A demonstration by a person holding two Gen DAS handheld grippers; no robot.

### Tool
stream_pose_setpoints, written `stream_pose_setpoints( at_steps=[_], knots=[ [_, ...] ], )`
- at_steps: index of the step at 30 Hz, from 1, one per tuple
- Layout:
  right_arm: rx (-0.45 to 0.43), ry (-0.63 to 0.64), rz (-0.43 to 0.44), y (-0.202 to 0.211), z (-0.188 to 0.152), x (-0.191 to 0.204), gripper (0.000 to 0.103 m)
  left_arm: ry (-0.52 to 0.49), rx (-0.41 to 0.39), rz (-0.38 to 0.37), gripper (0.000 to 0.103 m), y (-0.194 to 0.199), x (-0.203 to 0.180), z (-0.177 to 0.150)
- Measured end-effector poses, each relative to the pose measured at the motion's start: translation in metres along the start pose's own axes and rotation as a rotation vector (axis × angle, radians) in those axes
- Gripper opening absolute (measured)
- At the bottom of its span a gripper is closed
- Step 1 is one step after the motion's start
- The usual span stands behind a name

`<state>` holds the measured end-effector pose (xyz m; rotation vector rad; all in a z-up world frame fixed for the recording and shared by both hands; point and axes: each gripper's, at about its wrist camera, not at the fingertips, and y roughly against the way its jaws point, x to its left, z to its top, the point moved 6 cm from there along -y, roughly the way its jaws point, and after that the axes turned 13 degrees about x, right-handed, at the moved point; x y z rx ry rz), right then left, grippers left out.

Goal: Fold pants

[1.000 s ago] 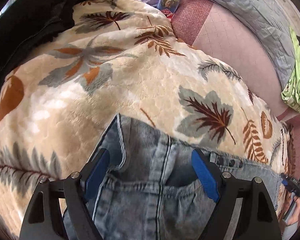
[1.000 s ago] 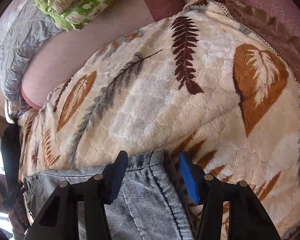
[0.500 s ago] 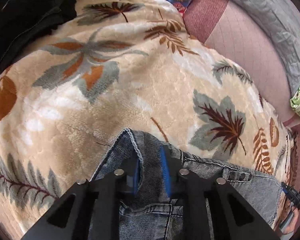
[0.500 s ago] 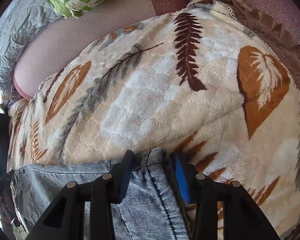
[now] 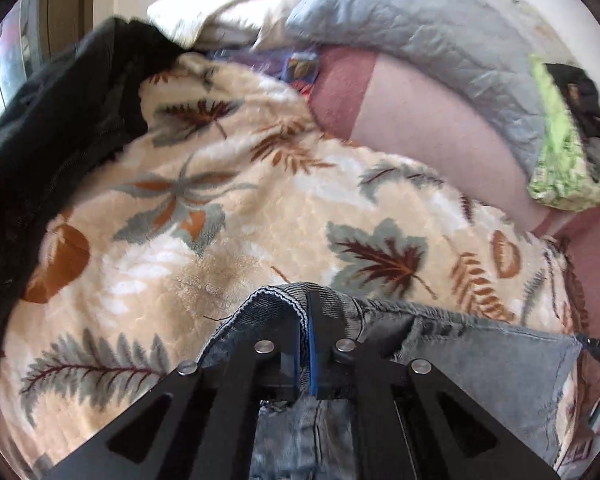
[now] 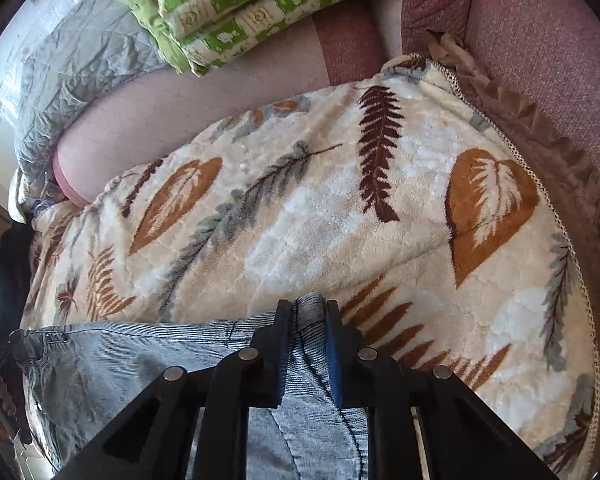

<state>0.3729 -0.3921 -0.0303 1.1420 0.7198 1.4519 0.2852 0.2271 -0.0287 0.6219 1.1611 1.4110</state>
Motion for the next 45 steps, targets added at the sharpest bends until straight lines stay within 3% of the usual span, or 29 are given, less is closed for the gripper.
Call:
stream_pose_setpoints(
  at_steps=[4,8,11,13,14,15,16,18,19,22,24,26,31,35,36,37,40,45],
  knots=[
    [-0.084,0.014,0.054,0.055,-0.033,0.0,0.017,-0.069,-0.089,-0.065,0.003,0.068,-0.006,-0.041],
    [-0.154,0.054,0.11,0.108,-0.097,-0.009,0.017,-0.153,-0.129,-0.117,0.003,0.12,0.0,-0.105],
    [-0.167,0.09,0.152,0.121,-0.161,-0.025,0.017,-0.212,-0.072,-0.14,0.004,0.123,0.017,-0.161],
    [-0.101,0.087,0.175,0.105,-0.208,-0.041,0.021,-0.213,0.033,-0.128,0.007,0.104,0.036,-0.196],
    [-0.031,0.077,0.19,0.089,-0.233,-0.05,0.021,-0.197,0.105,-0.112,0.013,0.091,0.048,-0.212],
    [0.046,0.06,0.191,0.071,-0.257,-0.06,0.026,-0.181,0.183,-0.081,0.023,0.077,0.061,-0.226],
    [0.1,0.041,0.173,0.056,-0.276,-0.07,0.039,-0.153,0.232,-0.036,0.025,0.068,0.076,-0.237],
    [0.15,-0.008,0.106,0.04,-0.301,-0.092,0.063,-0.091,0.252,0.05,0.025,0.064,0.1,-0.246],
    [0.128,-0.039,0.108,0.043,-0.306,-0.1,0.063,-0.067,0.234,0.081,0.025,0.07,0.107,-0.244],
    [0.002,-0.156,0.172,0.075,-0.298,-0.12,0.066,-0.018,0.117,0.054,0.028,0.101,0.104,-0.227],
    [-0.058,-0.202,0.185,0.094,-0.283,-0.125,0.072,-0.041,0.042,0.009,0.05,0.118,0.082,-0.216],
    [-0.075,-0.223,0.225,0.102,-0.265,-0.121,0.073,-0.084,0.009,-0.013,0.066,0.121,0.052,-0.21],
    [-0.003,-0.207,0.274,0.071,-0.215,-0.089,0.072,-0.244,0.069,-0.011,0.066,0.071,-0.022,-0.218],
    [0.068,-0.159,0.159,0.031,-0.185,-0.072,0.07,-0.321,0.154,0.095,0.066,0.015,-0.038,-0.237],
    [0.097,-0.152,0.129,0.02,-0.181,-0.07,0.061,-0.316,0.178,0.11,0.066,0.004,-0.034,-0.242],
    [0.117,-0.141,0.111,0.011,-0.177,-0.067,0.044,-0.306,0.187,0.109,0.066,-0.002,-0.029,-0.246],
    [0.123,-0.019,-0.021,-0.001,-0.168,-0.053,0.016,-0.279,0.164,0.056,0.066,0.001,-0.021,-0.247],
    [-0.018,0.119,-0.195,0.02,-0.152,-0.033,0.014,-0.29,0.163,0.056,0.066,-0.001,-0.019,-0.249]
  ],
)
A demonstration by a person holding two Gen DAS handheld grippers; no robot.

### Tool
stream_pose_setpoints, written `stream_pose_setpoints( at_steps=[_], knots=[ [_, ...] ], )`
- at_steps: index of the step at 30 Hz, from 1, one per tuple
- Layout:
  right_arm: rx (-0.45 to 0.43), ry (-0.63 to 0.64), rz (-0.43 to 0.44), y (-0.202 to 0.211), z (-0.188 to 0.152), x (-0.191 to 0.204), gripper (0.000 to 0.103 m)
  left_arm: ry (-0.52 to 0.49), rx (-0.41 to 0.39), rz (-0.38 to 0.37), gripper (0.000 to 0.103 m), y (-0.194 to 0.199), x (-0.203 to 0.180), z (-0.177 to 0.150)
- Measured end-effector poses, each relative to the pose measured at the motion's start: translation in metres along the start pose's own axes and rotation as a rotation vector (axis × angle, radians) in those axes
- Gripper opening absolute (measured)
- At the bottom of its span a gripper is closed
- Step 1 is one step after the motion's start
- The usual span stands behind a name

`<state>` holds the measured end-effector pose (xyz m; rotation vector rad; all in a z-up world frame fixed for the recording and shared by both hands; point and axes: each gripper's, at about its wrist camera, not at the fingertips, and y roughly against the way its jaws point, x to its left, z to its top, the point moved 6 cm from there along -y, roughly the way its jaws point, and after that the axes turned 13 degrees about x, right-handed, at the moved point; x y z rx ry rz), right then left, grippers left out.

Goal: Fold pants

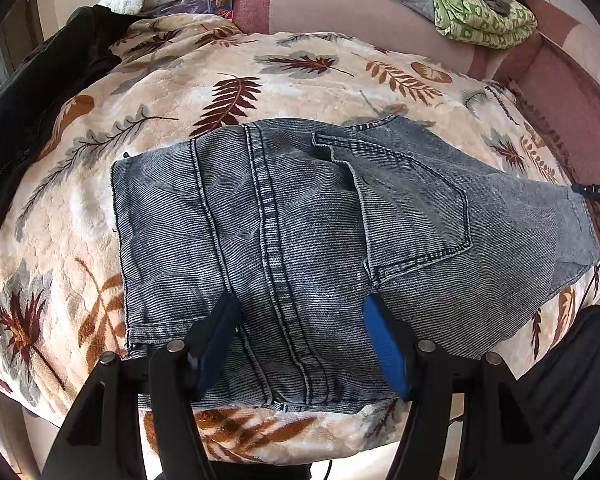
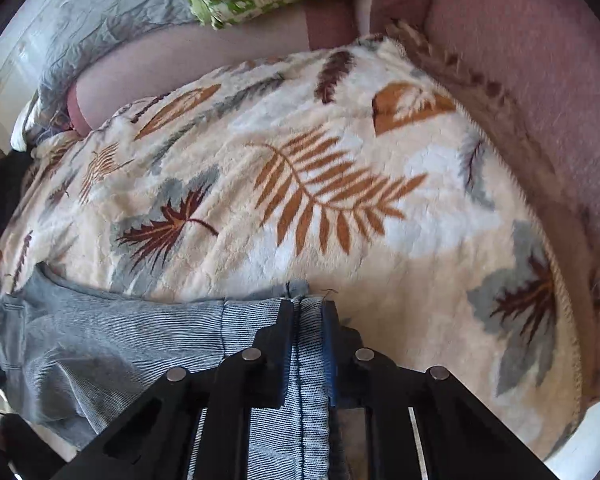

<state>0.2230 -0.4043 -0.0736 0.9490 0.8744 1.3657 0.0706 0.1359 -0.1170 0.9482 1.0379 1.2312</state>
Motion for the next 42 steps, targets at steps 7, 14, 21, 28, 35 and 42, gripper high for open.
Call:
stream_pose_setpoints(
  at_steps=[7,14,21,28,35,42],
  knots=[
    [0.022,-0.114,0.019,-0.018,-0.013,-0.018,0.042,-0.017,-0.003,0.029,0.067,-0.001,-0.003,-0.001],
    [0.011,-0.277,0.285,0.049,-0.091,-0.038,0.065,-0.008,-0.004,0.007,0.069,-0.001,-0.003,0.0],
    [0.113,-0.331,0.368,0.019,-0.138,-0.035,0.065,-0.012,-0.002,0.011,0.071,-0.001,-0.004,-0.001],
    [0.106,-0.114,0.175,0.019,-0.126,-0.009,0.019,-0.021,0.0,0.022,0.072,-0.001,-0.004,-0.003],
    [0.137,0.042,-0.011,0.0,-0.124,-0.018,0.024,-0.041,0.018,0.012,0.073,-0.002,-0.003,-0.001],
    [0.02,-0.124,0.017,0.042,-0.123,-0.04,0.061,-0.016,0.047,0.028,0.078,-0.003,0.009,-0.001]
  ],
)
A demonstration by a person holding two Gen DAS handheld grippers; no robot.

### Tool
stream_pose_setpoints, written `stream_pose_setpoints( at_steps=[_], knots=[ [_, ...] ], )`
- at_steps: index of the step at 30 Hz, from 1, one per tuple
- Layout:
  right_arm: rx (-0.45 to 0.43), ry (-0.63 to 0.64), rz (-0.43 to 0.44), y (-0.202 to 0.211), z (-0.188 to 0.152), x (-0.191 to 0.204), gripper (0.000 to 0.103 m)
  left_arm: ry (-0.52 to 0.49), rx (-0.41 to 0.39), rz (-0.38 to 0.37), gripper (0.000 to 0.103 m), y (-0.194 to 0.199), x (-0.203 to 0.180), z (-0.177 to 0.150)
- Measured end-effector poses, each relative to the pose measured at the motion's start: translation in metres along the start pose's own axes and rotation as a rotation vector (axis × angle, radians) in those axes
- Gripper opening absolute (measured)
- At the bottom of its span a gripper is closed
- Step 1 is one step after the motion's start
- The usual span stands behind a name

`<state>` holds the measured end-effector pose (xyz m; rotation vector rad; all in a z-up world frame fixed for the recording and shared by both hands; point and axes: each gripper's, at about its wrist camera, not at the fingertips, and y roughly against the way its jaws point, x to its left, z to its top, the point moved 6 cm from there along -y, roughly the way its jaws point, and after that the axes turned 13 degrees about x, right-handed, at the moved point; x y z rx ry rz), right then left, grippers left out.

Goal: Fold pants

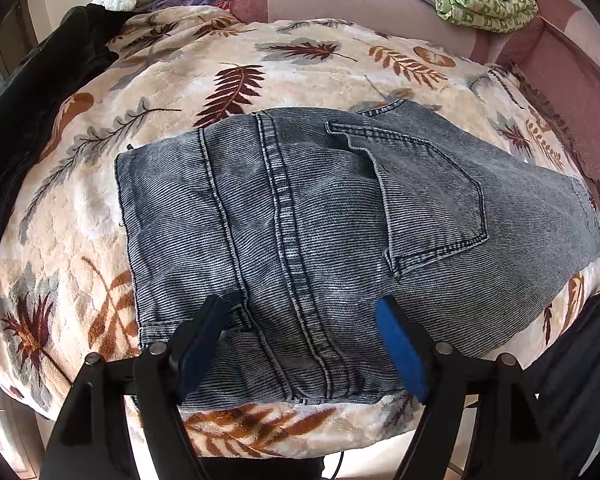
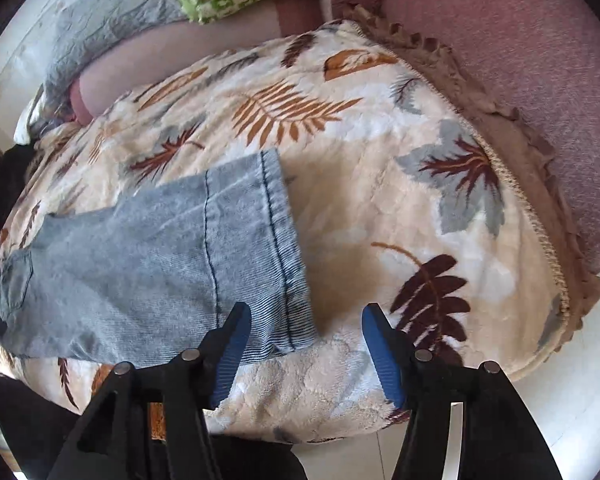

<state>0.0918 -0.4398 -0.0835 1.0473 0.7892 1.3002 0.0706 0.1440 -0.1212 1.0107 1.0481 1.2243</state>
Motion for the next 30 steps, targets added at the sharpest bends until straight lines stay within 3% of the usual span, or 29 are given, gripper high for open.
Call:
stream_pose_setpoints(
  at_steps=[3,6,8,9,10,12,14,19,22,24,26,27,29,30],
  knots=[
    [-0.071,0.004,0.096,0.03,0.007,0.023,0.062,0.035,-0.034,0.003,0.078,0.011,0.001,-0.001],
    [-0.054,0.081,0.25,0.036,0.011,0.072,0.067,0.061,-0.092,-0.022,0.078,0.025,-0.003,0.003],
    [0.001,0.097,0.328,0.018,0.011,0.096,0.071,0.067,-0.068,0.076,0.078,0.016,0.0,0.004],
    [0.045,0.09,0.337,0.002,0.01,0.104,0.072,0.079,-0.013,0.154,0.08,0.003,0.006,0.003],
    [0.116,0.078,0.319,-0.019,0.007,0.108,0.072,0.092,0.048,0.17,0.081,-0.012,0.013,-0.001],
    [0.26,0.043,0.233,-0.054,-0.003,0.111,0.072,0.14,0.051,0.14,0.081,-0.007,0.021,0.0],
    [0.225,0.097,0.211,-0.048,-0.003,0.124,0.073,0.193,0.036,0.13,0.08,0.009,0.026,0.002],
    [0.118,0.228,0.266,-0.002,0.028,0.189,0.073,0.198,-0.195,-0.032,0.08,0.064,-0.001,0.033],
    [0.094,0.332,0.318,0.009,0.057,0.253,0.073,0.184,-0.245,-0.088,0.08,0.057,-0.022,0.061],
    [0.105,0.388,0.36,0.004,0.073,0.297,0.073,0.194,-0.196,-0.046,0.08,0.025,-0.026,0.074],
    [0.138,0.436,0.355,-0.01,0.086,0.342,0.072,0.24,-0.096,0.063,0.08,-0.016,-0.014,0.073],
    [0.147,0.469,0.343,-0.017,0.091,0.363,0.071,0.243,-0.076,0.076,0.082,-0.034,-0.009,0.068],
    [0.177,0.517,0.318,-0.038,0.097,0.397,0.069,0.201,-0.144,0.123,0.082,-0.032,-0.011,0.061],
    [0.199,0.546,0.299,-0.05,0.099,0.413,0.063,0.187,-0.15,0.144,0.082,-0.029,-0.014,0.061]
  ],
)
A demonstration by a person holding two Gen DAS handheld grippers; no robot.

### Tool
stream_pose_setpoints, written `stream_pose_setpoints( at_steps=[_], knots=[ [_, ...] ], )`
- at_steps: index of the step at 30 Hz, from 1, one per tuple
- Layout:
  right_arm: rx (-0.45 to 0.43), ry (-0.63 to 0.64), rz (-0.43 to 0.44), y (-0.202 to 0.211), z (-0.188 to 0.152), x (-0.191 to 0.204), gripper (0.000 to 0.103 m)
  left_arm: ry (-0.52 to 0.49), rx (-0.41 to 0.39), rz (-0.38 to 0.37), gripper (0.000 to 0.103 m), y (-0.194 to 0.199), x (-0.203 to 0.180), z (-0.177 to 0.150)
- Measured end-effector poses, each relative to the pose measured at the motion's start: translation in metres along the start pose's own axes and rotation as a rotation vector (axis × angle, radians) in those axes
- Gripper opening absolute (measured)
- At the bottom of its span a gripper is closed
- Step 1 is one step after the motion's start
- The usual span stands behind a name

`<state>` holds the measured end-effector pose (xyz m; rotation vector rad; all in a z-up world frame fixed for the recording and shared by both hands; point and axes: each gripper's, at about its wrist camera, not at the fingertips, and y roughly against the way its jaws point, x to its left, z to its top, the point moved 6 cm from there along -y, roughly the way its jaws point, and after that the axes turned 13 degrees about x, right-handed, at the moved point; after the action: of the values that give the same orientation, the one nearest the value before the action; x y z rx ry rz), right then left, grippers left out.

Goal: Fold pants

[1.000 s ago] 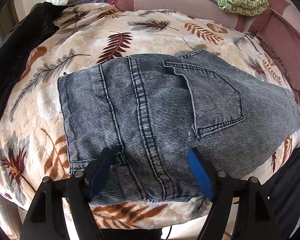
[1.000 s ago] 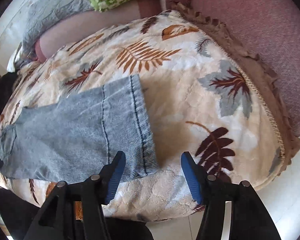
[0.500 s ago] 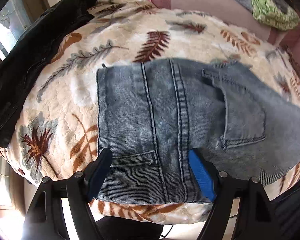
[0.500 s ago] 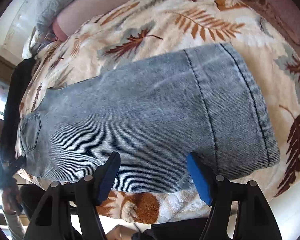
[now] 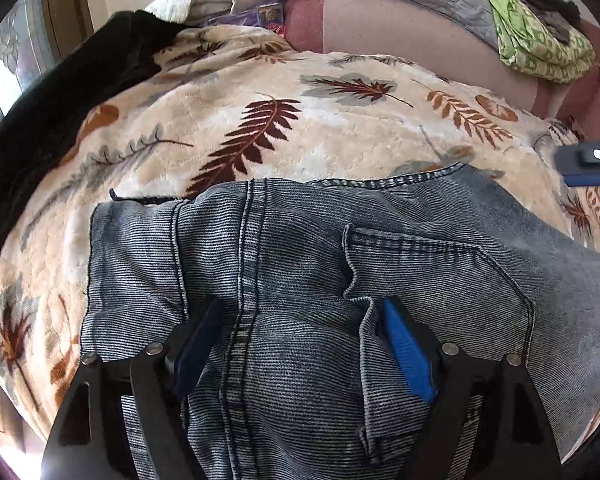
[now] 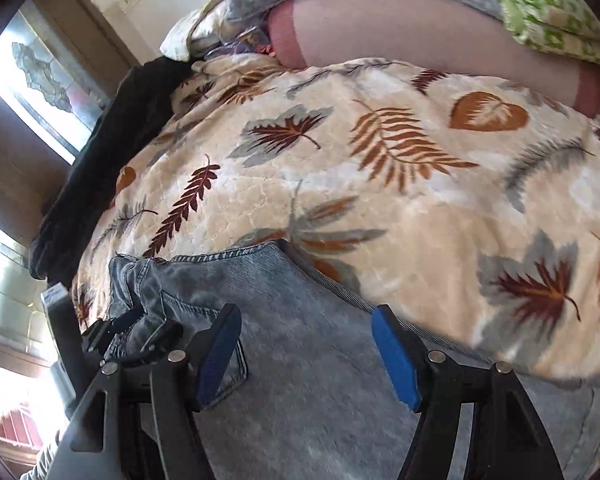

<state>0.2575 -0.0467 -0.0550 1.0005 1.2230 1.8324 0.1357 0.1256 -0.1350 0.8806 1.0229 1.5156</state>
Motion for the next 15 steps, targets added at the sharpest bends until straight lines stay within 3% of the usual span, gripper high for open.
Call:
stream_pose_setpoints(
  at_steps=[1,4,6,8,9,10,15],
  knots=[
    [0.026,0.021,-0.016,-0.013,0.008,0.006,0.058,-0.002,0.001,-0.004,0.082,-0.002,0.001,0.0],
    [0.081,0.072,-0.079,-0.046,0.029,0.016,0.056,0.001,0.0,-0.042,0.082,-0.002,0.006,-0.001],
    [0.104,0.063,-0.073,-0.061,0.037,0.018,0.056,0.001,-0.004,-0.052,0.082,-0.001,0.008,-0.002],
    [0.141,0.093,-0.067,-0.074,0.038,0.025,0.038,-0.005,-0.009,-0.045,0.082,-0.001,0.007,-0.002],
    [0.161,0.126,-0.101,-0.081,0.038,0.03,0.017,-0.006,-0.01,-0.045,0.082,-0.001,0.007,-0.002],
    [0.155,0.16,-0.147,-0.083,0.037,0.035,0.007,-0.006,-0.01,-0.048,0.082,-0.001,0.007,-0.002],
    [0.044,0.23,-0.308,-0.073,0.044,0.045,0.004,-0.007,-0.013,-0.053,0.082,0.0,0.007,-0.004]
  ],
)
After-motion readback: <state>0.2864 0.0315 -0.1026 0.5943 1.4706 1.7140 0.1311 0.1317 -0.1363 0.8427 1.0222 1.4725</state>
